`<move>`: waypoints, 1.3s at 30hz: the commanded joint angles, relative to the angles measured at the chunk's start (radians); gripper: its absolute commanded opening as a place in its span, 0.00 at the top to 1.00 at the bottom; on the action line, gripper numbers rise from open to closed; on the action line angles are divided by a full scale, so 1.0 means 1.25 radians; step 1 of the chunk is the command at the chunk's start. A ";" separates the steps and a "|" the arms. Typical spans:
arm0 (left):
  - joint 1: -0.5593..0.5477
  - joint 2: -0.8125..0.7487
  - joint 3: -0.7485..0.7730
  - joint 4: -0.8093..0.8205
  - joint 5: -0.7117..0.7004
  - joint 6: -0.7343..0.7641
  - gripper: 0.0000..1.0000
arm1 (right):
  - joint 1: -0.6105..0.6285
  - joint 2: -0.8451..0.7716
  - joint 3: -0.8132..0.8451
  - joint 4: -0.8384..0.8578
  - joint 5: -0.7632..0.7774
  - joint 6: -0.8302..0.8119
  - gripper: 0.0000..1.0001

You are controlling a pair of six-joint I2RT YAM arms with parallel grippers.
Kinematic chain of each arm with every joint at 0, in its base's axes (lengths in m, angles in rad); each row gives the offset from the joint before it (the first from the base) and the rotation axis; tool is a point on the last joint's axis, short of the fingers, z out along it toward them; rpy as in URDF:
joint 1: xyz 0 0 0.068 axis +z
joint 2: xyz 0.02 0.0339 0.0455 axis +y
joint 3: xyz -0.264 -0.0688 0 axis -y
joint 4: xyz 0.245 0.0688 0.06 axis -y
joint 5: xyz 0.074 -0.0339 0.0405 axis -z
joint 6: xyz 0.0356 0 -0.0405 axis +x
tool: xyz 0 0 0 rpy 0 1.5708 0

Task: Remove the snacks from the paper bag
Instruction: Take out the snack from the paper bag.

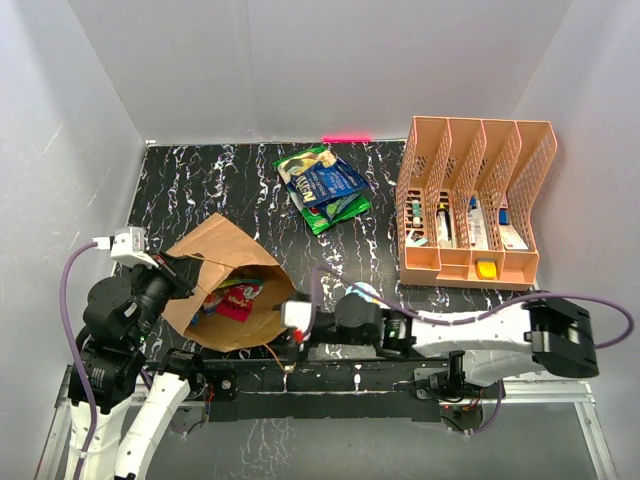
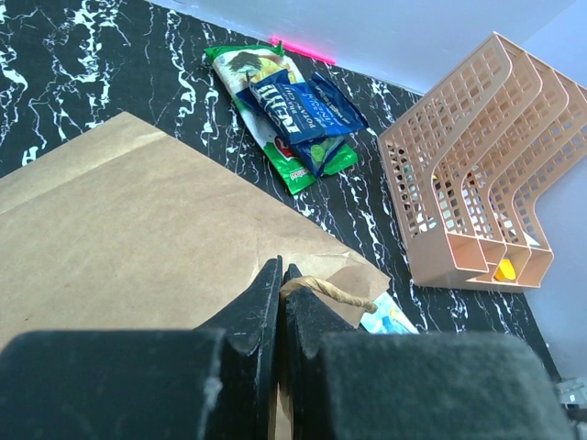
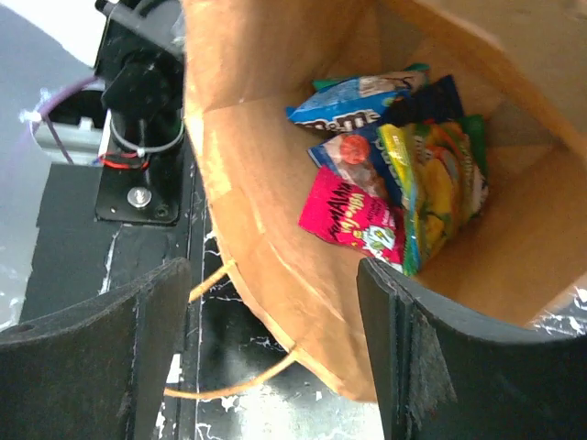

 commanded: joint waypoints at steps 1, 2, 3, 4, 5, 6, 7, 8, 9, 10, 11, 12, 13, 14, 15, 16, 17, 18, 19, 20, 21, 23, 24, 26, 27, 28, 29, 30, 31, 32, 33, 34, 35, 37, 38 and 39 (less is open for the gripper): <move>-0.001 -0.008 -0.015 0.039 0.030 0.025 1.00 | 0.052 0.109 0.079 0.111 0.104 -0.137 0.26; -0.001 -0.006 -0.016 0.036 0.030 0.027 1.00 | 0.053 0.152 0.091 0.128 0.129 -0.156 0.26; -0.001 -0.005 -0.016 0.035 0.031 0.028 1.00 | 0.053 0.180 0.100 0.151 0.148 -0.183 0.28; -0.002 -0.003 -0.015 0.033 0.032 0.030 1.00 | 0.053 0.207 0.106 0.177 0.157 -0.221 0.30; -0.001 -0.002 -0.013 0.032 0.034 0.031 1.00 | 0.053 0.234 0.108 0.210 0.165 -0.248 0.30; -0.001 0.000 -0.011 0.033 0.036 0.032 1.00 | 0.050 0.260 0.112 0.248 0.179 -0.268 0.31; -0.001 0.002 -0.006 0.031 0.039 0.030 1.00 | 0.045 0.290 0.122 0.285 0.196 -0.284 0.31; -0.001 0.002 -0.003 0.031 0.043 0.028 1.00 | 0.041 0.316 0.141 0.306 0.205 -0.295 0.30; -0.001 0.002 0.000 0.030 0.047 0.026 1.00 | 0.037 0.343 0.162 0.306 0.201 -0.306 0.30; -0.001 0.002 0.002 0.028 0.050 0.023 1.00 | 0.033 0.367 0.179 0.305 0.187 -0.321 0.30; -0.001 0.001 0.003 0.025 0.051 0.020 1.00 | 0.028 0.390 0.189 0.319 0.174 -0.336 0.30; -0.001 -0.002 0.004 0.022 0.050 0.018 1.00 | 0.021 0.412 0.199 0.341 0.169 -0.342 0.29; -0.002 -0.003 0.005 0.018 0.049 0.016 1.00 | 0.014 0.446 0.211 0.360 0.165 -0.344 0.28; -0.002 -0.006 0.007 0.015 0.049 0.015 1.00 | 0.005 0.474 0.224 0.374 0.166 -0.347 0.27; -0.002 -0.008 0.008 0.013 0.049 0.015 1.00 | 0.000 0.497 0.242 0.378 0.174 -0.352 0.26; -0.002 -0.009 0.011 0.009 0.048 0.014 1.00 | -0.006 0.519 0.261 0.379 0.180 -0.358 0.26; -0.002 -0.010 0.013 0.006 0.047 0.013 1.00 | -0.011 0.539 0.279 0.379 0.183 -0.365 0.26; -0.001 -0.011 0.017 0.003 0.048 0.011 1.00 | -0.016 0.554 0.292 0.380 0.181 -0.373 0.26; -0.001 -0.011 0.019 0.002 0.049 0.010 1.00 | -0.022 0.568 0.303 0.381 0.175 -0.384 0.26; -0.002 -0.013 0.019 0.002 0.050 0.008 1.00 | -0.028 0.584 0.313 0.384 0.172 -0.393 0.26; -0.001 -0.015 0.017 0.002 0.050 0.006 1.00 | -0.034 0.599 0.325 0.386 0.173 -0.398 0.26; -0.001 -0.018 0.016 0.003 0.050 0.004 1.00 | -0.050 0.631 0.354 0.388 0.186 -0.401 0.26; -0.002 -0.017 0.016 0.002 0.050 0.003 1.00 | -0.057 0.652 0.371 0.388 0.191 -0.402 0.26; -0.001 -0.016 0.019 0.002 0.050 0.002 1.00 | -0.070 0.678 0.395 0.388 0.197 -0.402 0.27; -0.001 -0.016 0.019 0.004 0.050 0.002 1.00 | -0.075 0.691 0.404 0.390 0.197 -0.404 0.27; -0.001 -0.016 0.020 0.006 0.050 0.002 1.00 | -0.080 0.703 0.412 0.393 0.195 -0.408 0.28; -0.002 -0.015 0.021 0.008 0.051 0.003 1.00 | -0.083 0.714 0.420 0.397 0.195 -0.413 0.28; -0.001 -0.013 0.024 0.008 0.051 0.004 1.00 | -0.085 0.727 0.430 0.400 0.195 -0.420 0.28; -0.001 -0.011 0.026 0.008 0.050 0.004 1.00 | -0.086 0.739 0.441 0.399 0.196 -0.425 0.28; -0.001 -0.008 0.029 0.008 0.050 0.005 1.00 | -0.086 0.751 0.452 0.399 0.198 -0.431 0.28; -0.002 -0.006 0.031 0.009 0.049 0.005 1.00 | -0.087 0.763 0.465 0.400 0.202 -0.434 0.28; -0.001 -0.004 0.033 0.010 0.049 0.005 1.00 | -0.089 0.776 0.477 0.403 0.211 -0.434 0.28; -0.002 -0.004 0.033 0.011 0.048 0.004 1.00 | -0.091 0.788 0.492 0.404 0.220 -0.432 0.29; -0.001 -0.004 0.036 0.014 0.050 0.001 1.00 | -0.095 0.811 0.519 0.396 0.234 -0.430 0.31; -0.001 -0.006 0.036 0.015 0.050 0.000 1.00 | -0.097 0.819 0.530 0.394 0.237 -0.428 0.32; -0.001 -0.009 0.035 0.016 0.048 -0.002 1.00 | -0.099 0.830 0.542 0.391 0.239 -0.428 0.34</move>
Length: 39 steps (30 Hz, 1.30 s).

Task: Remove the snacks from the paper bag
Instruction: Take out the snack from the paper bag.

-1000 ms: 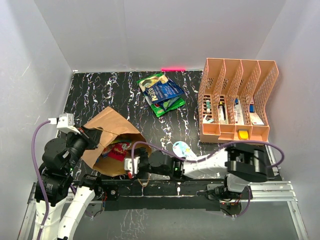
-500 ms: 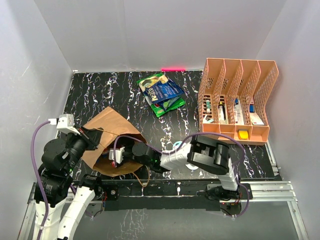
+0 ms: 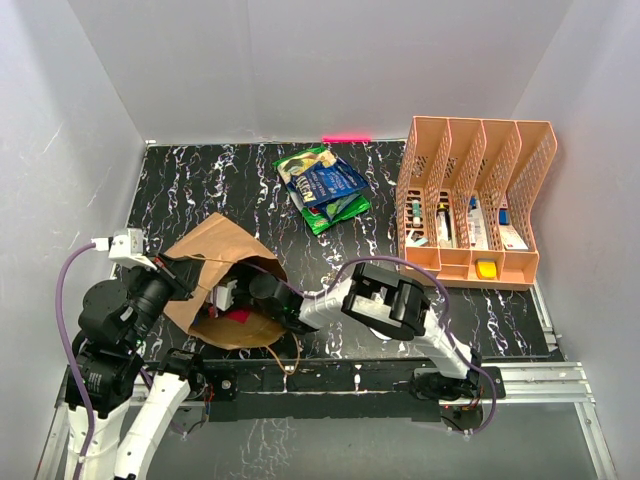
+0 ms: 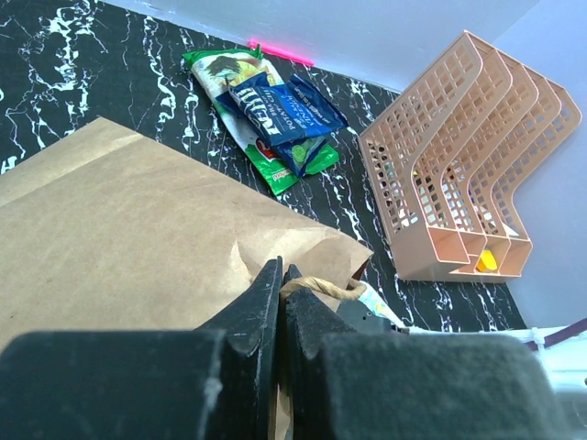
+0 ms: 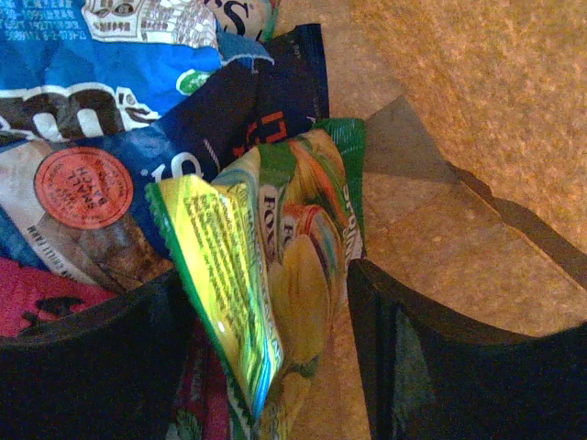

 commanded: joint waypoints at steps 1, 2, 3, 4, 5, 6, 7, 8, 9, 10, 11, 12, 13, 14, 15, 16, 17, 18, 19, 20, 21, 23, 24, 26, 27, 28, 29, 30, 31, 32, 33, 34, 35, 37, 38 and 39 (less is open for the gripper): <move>-0.002 0.001 0.026 0.012 0.006 -0.008 1.00 | -0.010 0.028 0.066 0.044 0.030 -0.005 0.36; -0.002 -0.002 0.025 0.011 0.003 -0.010 1.00 | -0.011 0.035 0.078 0.036 0.028 -0.004 0.38; -0.002 -0.007 0.023 0.011 0.000 -0.013 1.00 | -0.012 0.044 0.095 0.025 0.031 -0.005 0.41; -0.002 -0.010 0.022 0.011 -0.001 -0.014 1.00 | -0.013 0.052 0.107 0.014 0.034 -0.006 0.44; -0.002 -0.013 0.023 0.010 -0.002 -0.016 1.00 | -0.015 0.060 0.117 0.009 0.037 -0.006 0.46; -0.002 -0.015 0.022 0.009 -0.004 -0.017 1.00 | -0.016 0.065 0.123 0.005 0.039 -0.005 0.48; -0.002 -0.017 0.022 0.006 -0.005 -0.017 1.00 | -0.017 0.066 0.126 0.003 0.039 -0.005 0.52; -0.002 -0.017 0.023 0.002 -0.005 -0.017 1.00 | -0.017 0.066 0.127 0.002 0.039 -0.003 0.55; -0.001 -0.017 0.025 0.000 -0.006 -0.018 1.00 | -0.017 0.063 0.127 -0.001 0.038 -0.002 0.59; -0.001 -0.016 0.027 -0.003 -0.009 -0.017 1.00 | -0.017 0.059 0.125 -0.005 0.036 -0.001 0.63; -0.001 -0.015 0.029 -0.007 -0.012 -0.016 1.00 | -0.017 0.052 0.123 -0.010 0.032 0.002 0.66; -0.002 -0.013 0.031 -0.009 -0.015 -0.015 1.00 | -0.017 0.044 0.119 -0.016 0.027 0.006 0.68; -0.001 -0.010 0.033 -0.012 -0.019 -0.015 1.00 | -0.017 0.036 0.115 -0.016 0.023 0.010 0.70; -0.001 -0.009 0.034 -0.013 -0.023 -0.015 1.00 | -0.017 0.028 0.111 -0.021 0.016 0.018 0.73; -0.001 -0.008 0.034 -0.011 -0.026 -0.015 1.00 | -0.017 0.020 0.109 -0.026 0.008 0.024 0.76; -0.001 -0.007 0.034 -0.009 -0.030 -0.016 1.00 | -0.017 0.013 0.107 -0.031 0.000 0.028 0.79; -0.001 -0.006 0.034 -0.007 -0.032 -0.018 1.00 | -0.017 0.008 0.106 -0.035 -0.005 0.032 0.82; -0.001 -0.005 0.034 -0.004 -0.035 -0.020 1.00 | -0.017 0.001 0.104 -0.037 -0.010 0.037 0.84; -0.001 -0.004 0.035 -0.003 -0.039 -0.023 1.00 | -0.016 -0.005 0.102 -0.039 -0.011 0.042 0.88; -0.002 -0.002 0.037 -0.003 -0.042 -0.026 1.00 | -0.016 -0.011 0.101 -0.041 -0.011 0.048 0.90; -0.001 0.000 0.039 -0.003 -0.044 -0.029 1.00 | -0.016 -0.018 0.099 -0.045 -0.010 0.056 0.91; -0.001 0.005 0.045 -0.004 -0.050 -0.035 1.00 | -0.015 -0.035 0.090 -0.052 -0.011 0.067 0.92; -0.001 0.007 0.047 -0.006 -0.053 -0.037 1.00 | -0.014 -0.046 0.084 -0.052 -0.015 0.075 0.92; -0.002 0.009 0.050 -0.007 -0.057 -0.040 1.00 | -0.011 -0.068 0.067 -0.055 -0.022 0.085 0.92; -0.002 0.011 0.052 -0.008 -0.060 -0.041 1.00 | -0.010 -0.079 0.059 -0.058 -0.030 0.090 0.92; -0.002 0.013 0.053 -0.009 -0.062 -0.042 1.00 | -0.007 -0.091 0.053 -0.059 -0.034 0.096 0.92; -0.001 0.016 0.054 -0.011 -0.064 -0.042 1.00 | -0.003 -0.104 0.045 -0.060 -0.037 0.102 0.92; -0.001 0.018 0.055 -0.013 -0.066 -0.042 1.00 | 0.000 -0.121 0.035 -0.061 -0.040 0.105 0.92; -0.001 0.021 0.056 -0.014 -0.067 -0.042 1.00 | 0.003 -0.134 0.025 -0.061 -0.042 0.109 0.92; -0.002 0.024 0.057 -0.015 -0.069 -0.042 1.00 | 0.006 -0.148 0.014 -0.063 -0.042 0.115 0.92; -0.002 0.026 0.058 -0.016 -0.071 -0.043 1.00 | 0.008 -0.162 0.003 -0.063 -0.045 0.123 0.92; -0.001 0.028 0.058 -0.017 -0.071 -0.044 1.00 | 0.010 -0.178 -0.010 -0.062 -0.048 0.132 0.92; -0.001 0.028 0.058 -0.017 -0.072 -0.044 1.00 | 0.011 -0.194 -0.022 -0.063 -0.052 0.142 0.92; -0.001 0.027 0.056 -0.018 -0.074 -0.045 1.00 | 0.013 -0.224 -0.046 -0.063 -0.063 0.166 0.92; -0.001 0.027 0.056 -0.018 -0.076 -0.045 1.00 | 0.013 -0.238 -0.057 -0.063 -0.069 0.177 0.92; -0.002 0.027 0.055 -0.020 -0.078 -0.045 1.00 | 0.013 -0.253 -0.067 -0.064 -0.076 0.186 0.92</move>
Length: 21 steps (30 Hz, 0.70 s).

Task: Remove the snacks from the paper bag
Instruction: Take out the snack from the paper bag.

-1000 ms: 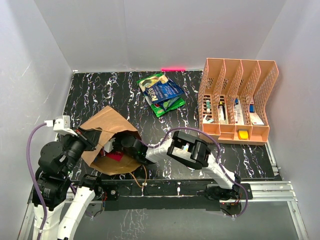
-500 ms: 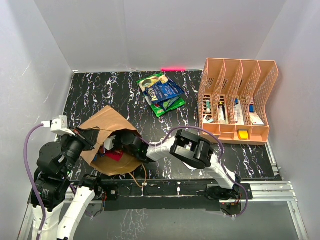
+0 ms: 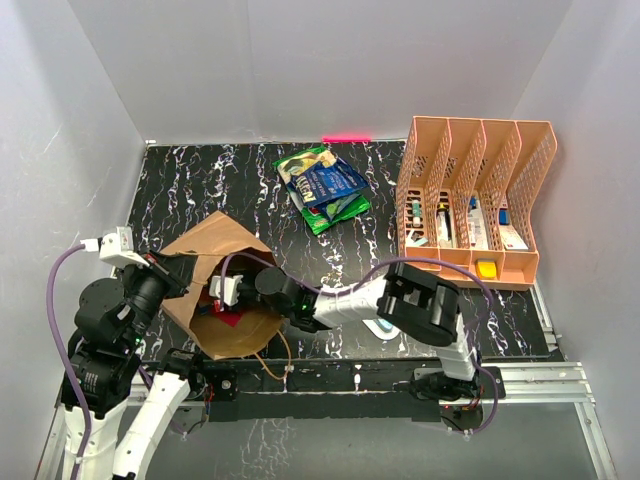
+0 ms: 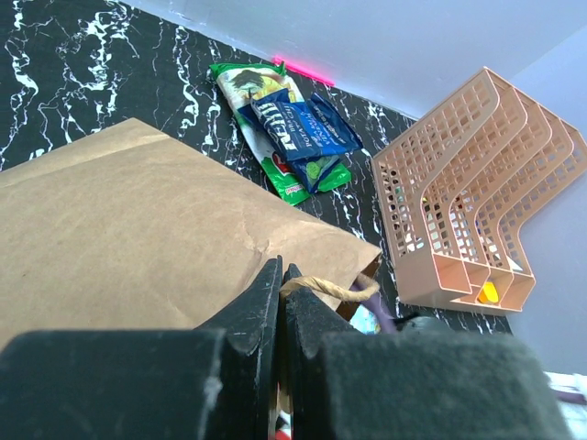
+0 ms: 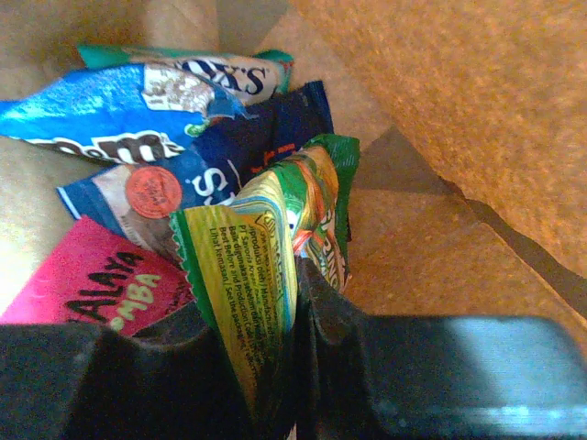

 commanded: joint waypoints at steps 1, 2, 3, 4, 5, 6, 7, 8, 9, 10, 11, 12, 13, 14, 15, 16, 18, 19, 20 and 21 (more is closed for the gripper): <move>-0.001 0.008 0.023 -0.001 -0.015 -0.006 1.00 | 0.006 -0.114 -0.031 0.068 -0.037 0.066 0.92; -0.001 0.010 0.024 -0.003 -0.018 -0.006 1.00 | 0.006 -0.125 -0.039 0.065 -0.045 0.075 0.92; -0.002 0.011 0.024 -0.004 -0.020 -0.007 1.00 | 0.006 -0.137 -0.046 0.060 -0.054 0.083 0.92; -0.001 0.012 0.025 -0.004 -0.022 -0.007 1.00 | 0.007 -0.149 -0.055 0.055 -0.063 0.092 0.93; -0.001 0.014 0.026 -0.004 -0.024 -0.008 1.00 | 0.007 -0.162 -0.063 0.048 -0.073 0.102 0.92; -0.001 0.017 0.028 -0.005 -0.027 -0.009 1.00 | 0.007 -0.178 -0.074 0.041 -0.087 0.111 0.92; -0.001 0.019 0.030 -0.006 -0.029 -0.009 1.00 | 0.007 -0.195 -0.085 0.034 -0.108 0.117 0.92; -0.002 0.022 0.032 -0.008 -0.032 -0.009 1.00 | 0.007 -0.215 -0.097 0.020 -0.135 0.121 0.92; -0.002 0.026 0.035 -0.010 -0.036 -0.010 1.00 | 0.007 -0.226 -0.108 0.001 -0.163 0.122 0.92; -0.001 0.028 0.037 -0.012 -0.038 -0.009 1.00 | 0.007 -0.265 -0.119 -0.022 -0.194 0.123 0.92; -0.002 0.029 0.038 -0.014 -0.040 -0.010 1.00 | 0.007 -0.293 -0.132 -0.050 -0.226 0.123 0.92; -0.002 0.029 0.038 -0.014 -0.041 -0.011 1.00 | 0.007 -0.320 -0.144 -0.078 -0.254 0.122 0.92; -0.002 0.029 0.037 -0.014 -0.042 -0.011 1.00 | 0.007 -0.350 -0.159 -0.109 -0.278 0.122 0.92; -0.001 0.028 0.035 -0.014 -0.044 -0.012 1.00 | 0.006 -0.382 -0.173 -0.135 -0.298 0.121 0.92; -0.001 0.028 0.034 -0.014 -0.045 -0.013 1.00 | 0.006 -0.416 -0.186 -0.168 -0.317 0.123 0.92; -0.001 0.028 0.031 -0.014 -0.046 -0.013 1.00 | 0.004 -0.452 -0.198 -0.210 -0.335 0.123 0.92; -0.001 0.027 0.027 -0.013 -0.046 -0.016 1.00 | 0.001 -0.536 -0.211 -0.312 -0.364 0.119 0.92; -0.002 0.029 0.025 -0.013 -0.046 -0.019 1.00 | -0.001 -0.575 -0.218 -0.348 -0.367 0.121 0.92; -0.002 0.030 0.023 -0.014 -0.046 -0.021 1.00 | -0.004 -0.613 -0.223 -0.381 -0.367 0.123 0.92; -0.001 0.033 0.021 -0.015 -0.045 -0.022 1.00 | -0.008 -0.652 -0.227 -0.420 -0.361 0.123 0.92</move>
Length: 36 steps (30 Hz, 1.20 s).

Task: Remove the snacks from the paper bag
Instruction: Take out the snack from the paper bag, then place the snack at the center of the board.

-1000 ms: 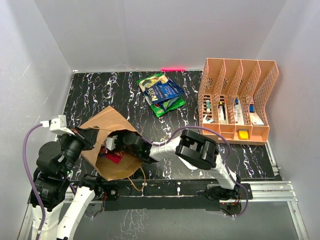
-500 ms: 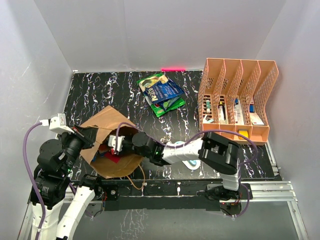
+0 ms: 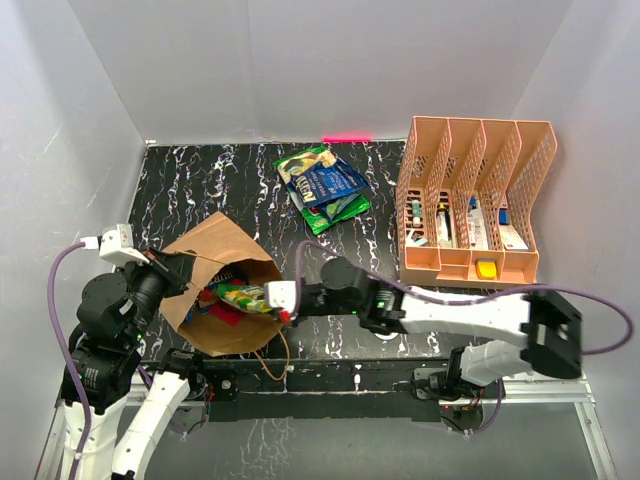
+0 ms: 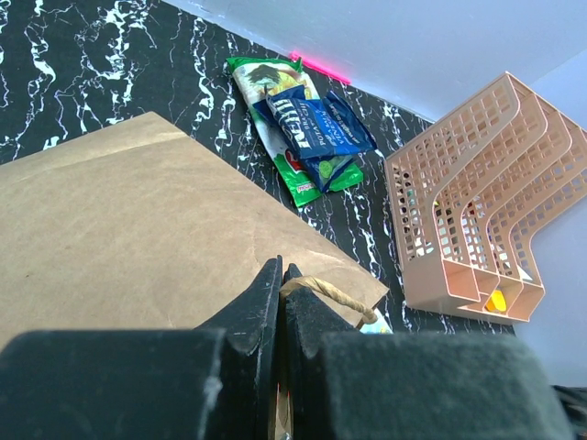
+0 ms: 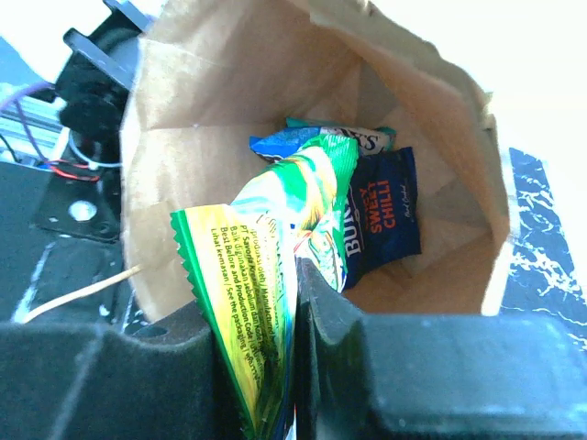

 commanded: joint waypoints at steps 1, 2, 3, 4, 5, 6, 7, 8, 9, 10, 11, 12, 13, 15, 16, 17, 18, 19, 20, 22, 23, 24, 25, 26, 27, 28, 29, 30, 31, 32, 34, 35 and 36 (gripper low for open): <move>-0.001 0.014 0.009 0.005 -0.007 -0.010 1.00 | -0.016 -0.184 -0.004 -0.150 -0.042 0.005 0.92; -0.001 0.016 0.007 0.004 -0.007 -0.010 1.00 | -0.023 -0.223 -0.006 -0.181 -0.027 0.006 0.92; -0.002 0.018 0.005 0.004 -0.009 -0.009 1.00 | -0.030 -0.258 -0.010 -0.207 -0.007 0.003 0.92; -0.002 0.020 0.005 0.003 -0.011 -0.008 1.00 | -0.037 -0.291 -0.014 -0.223 0.018 -0.001 0.92; -0.001 0.021 0.005 0.002 -0.014 -0.009 1.00 | -0.044 -0.323 -0.024 -0.232 0.052 -0.008 0.92; -0.002 0.023 0.006 0.001 -0.016 -0.008 1.00 | -0.051 -0.349 -0.038 -0.233 0.092 -0.015 0.92; -0.001 0.023 0.007 0.000 -0.018 -0.007 1.00 | -0.058 -0.371 -0.051 -0.230 0.140 -0.027 0.92; -0.002 0.024 0.009 -0.001 -0.019 -0.006 1.00 | -0.063 -0.384 -0.064 -0.223 0.190 -0.037 0.92; -0.002 0.024 0.011 -0.003 -0.020 -0.005 1.00 | -0.070 -0.390 -0.073 -0.211 0.252 -0.042 0.92; -0.001 0.025 0.013 -0.005 -0.021 -0.005 1.00 | -0.080 -0.389 -0.083 -0.189 0.318 -0.043 0.92; -0.001 0.025 0.015 -0.010 -0.021 -0.003 1.00 | -0.091 -0.383 -0.092 -0.164 0.372 -0.042 0.92; -0.001 0.024 0.018 -0.015 -0.023 -0.002 1.00 | -0.116 -0.370 -0.097 -0.144 0.406 -0.041 0.92; -0.001 0.024 0.019 -0.019 -0.026 -0.002 1.00 | -0.141 -0.347 -0.098 -0.129 0.418 -0.038 0.92; -0.001 0.022 0.021 -0.024 -0.033 -0.002 1.00 | -0.200 -0.305 -0.090 -0.098 0.396 -0.027 0.92; -0.002 0.021 0.021 -0.026 -0.034 -0.002 1.00 | -0.227 -0.278 -0.085 -0.080 0.379 -0.026 0.92; -0.002 0.020 0.021 -0.026 -0.035 -0.002 1.00 | -0.255 -0.246 -0.075 -0.063 0.369 -0.027 0.92; -0.002 0.021 0.021 -0.026 -0.035 -0.002 1.00 | -0.282 -0.207 -0.060 -0.050 0.358 -0.026 0.92; -0.002 0.023 0.021 -0.024 -0.033 -0.001 1.00 | -0.308 -0.169 -0.039 -0.045 0.340 -0.029 0.92; -0.001 0.026 0.022 -0.023 -0.031 -0.001 1.00 | -0.338 -0.126 -0.017 -0.040 0.321 -0.030 0.92; -0.002 0.036 0.027 -0.021 -0.025 -0.001 1.00 | -0.396 -0.040 0.044 -0.037 0.289 -0.024 0.92; -0.001 0.043 0.029 -0.018 -0.019 -0.001 1.00 | -0.420 0.002 0.076 -0.038 0.279 -0.020 0.92; -0.002 0.048 0.032 -0.016 -0.013 -0.001 1.00 | -0.442 0.039 0.110 -0.039 0.268 -0.019 0.92; -0.002 0.051 0.033 -0.013 -0.008 -0.001 1.00 | -0.461 0.078 0.141 -0.041 0.257 -0.023 0.92; -0.002 0.054 0.034 -0.009 -0.004 -0.001 1.00 | -0.474 0.114 0.179 -0.044 0.260 -0.030 0.92; -0.002 0.058 0.035 -0.007 -0.002 -0.001 1.00 | -0.481 0.150 0.211 -0.046 0.267 -0.035 0.92; -0.002 0.061 0.036 -0.007 -0.001 -0.001 1.00 | -0.489 0.184 0.248 -0.047 0.271 -0.043 0.92; -0.002 0.064 0.038 -0.007 0.000 -0.001 1.00 | -0.495 0.215 0.285 -0.052 0.276 -0.054 0.92; -0.001 0.068 0.040 -0.007 0.001 -0.001 1.00 | -0.497 0.248 0.320 -0.059 0.287 -0.069 0.92; -0.002 0.072 0.043 -0.007 0.003 0.001 1.00 | -0.499 0.280 0.356 -0.066 0.298 -0.091 0.92; -0.001 0.077 0.046 -0.010 0.004 0.003 1.00 | -0.499 0.320 0.388 -0.072 0.313 -0.115 0.92; -0.001 0.085 0.053 -0.014 0.003 0.008 1.00 | -0.499 0.387 0.460 -0.089 0.355 -0.157 0.92; -0.001 0.089 0.054 -0.016 0.002 0.011 1.00 | -0.499 0.420 0.494 -0.100 0.377 -0.191 0.92; -0.001 0.092 0.057 -0.016 0.001 0.013 1.00 | -0.500 0.452 0.529 -0.108 0.401 -0.218 0.92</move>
